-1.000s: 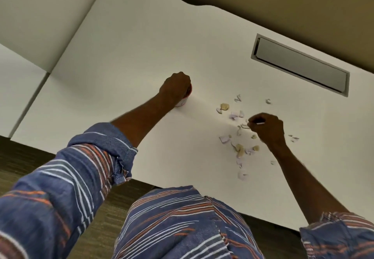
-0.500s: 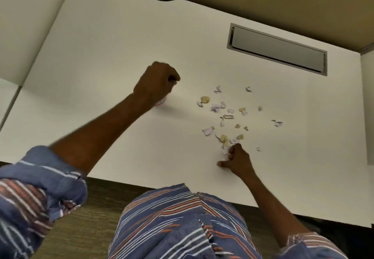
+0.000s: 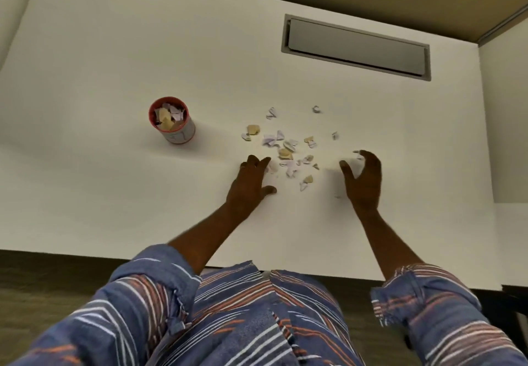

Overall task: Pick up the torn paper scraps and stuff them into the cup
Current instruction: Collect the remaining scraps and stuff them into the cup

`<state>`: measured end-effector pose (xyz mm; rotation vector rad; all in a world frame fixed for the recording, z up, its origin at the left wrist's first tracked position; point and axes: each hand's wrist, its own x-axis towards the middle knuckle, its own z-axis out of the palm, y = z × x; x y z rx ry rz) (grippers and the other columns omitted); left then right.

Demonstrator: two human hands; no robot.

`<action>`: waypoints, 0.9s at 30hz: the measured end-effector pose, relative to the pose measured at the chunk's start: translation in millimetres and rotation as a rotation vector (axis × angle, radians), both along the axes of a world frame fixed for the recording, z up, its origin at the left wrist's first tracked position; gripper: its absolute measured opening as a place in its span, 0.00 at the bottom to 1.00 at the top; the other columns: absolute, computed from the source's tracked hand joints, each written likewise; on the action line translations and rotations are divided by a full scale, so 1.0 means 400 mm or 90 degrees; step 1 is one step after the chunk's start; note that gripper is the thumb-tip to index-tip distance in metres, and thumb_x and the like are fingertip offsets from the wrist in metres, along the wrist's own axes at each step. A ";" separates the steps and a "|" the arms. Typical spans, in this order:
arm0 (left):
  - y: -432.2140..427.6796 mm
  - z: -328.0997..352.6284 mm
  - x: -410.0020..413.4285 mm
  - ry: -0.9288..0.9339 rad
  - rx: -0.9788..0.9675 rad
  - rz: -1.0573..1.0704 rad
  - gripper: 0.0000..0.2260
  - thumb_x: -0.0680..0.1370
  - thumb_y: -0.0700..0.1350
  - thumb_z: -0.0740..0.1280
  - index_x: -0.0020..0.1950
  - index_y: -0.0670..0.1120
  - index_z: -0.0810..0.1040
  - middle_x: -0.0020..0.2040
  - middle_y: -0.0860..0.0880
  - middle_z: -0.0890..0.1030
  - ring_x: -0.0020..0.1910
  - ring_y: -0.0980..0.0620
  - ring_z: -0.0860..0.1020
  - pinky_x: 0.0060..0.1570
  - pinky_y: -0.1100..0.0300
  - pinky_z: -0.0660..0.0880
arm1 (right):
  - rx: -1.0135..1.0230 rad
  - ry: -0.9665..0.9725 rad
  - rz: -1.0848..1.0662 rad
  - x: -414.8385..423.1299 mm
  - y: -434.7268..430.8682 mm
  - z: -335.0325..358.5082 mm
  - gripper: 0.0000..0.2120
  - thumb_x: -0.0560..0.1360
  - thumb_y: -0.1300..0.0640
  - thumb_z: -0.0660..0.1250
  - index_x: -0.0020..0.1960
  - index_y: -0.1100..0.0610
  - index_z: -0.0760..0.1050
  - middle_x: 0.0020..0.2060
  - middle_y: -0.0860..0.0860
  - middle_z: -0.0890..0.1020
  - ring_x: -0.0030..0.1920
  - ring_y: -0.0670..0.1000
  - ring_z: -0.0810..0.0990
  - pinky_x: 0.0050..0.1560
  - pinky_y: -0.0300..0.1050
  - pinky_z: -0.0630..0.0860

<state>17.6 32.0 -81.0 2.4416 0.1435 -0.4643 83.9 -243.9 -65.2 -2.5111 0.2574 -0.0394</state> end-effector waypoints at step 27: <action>0.097 0.006 0.269 -0.035 0.048 0.115 0.36 0.73 0.51 0.73 0.77 0.50 0.61 0.75 0.46 0.64 0.74 0.45 0.62 0.69 0.48 0.69 | -0.136 0.140 0.458 0.292 0.218 -0.086 0.37 0.82 0.39 0.53 0.81 0.59 0.48 0.81 0.56 0.47 0.81 0.56 0.45 0.81 0.56 0.47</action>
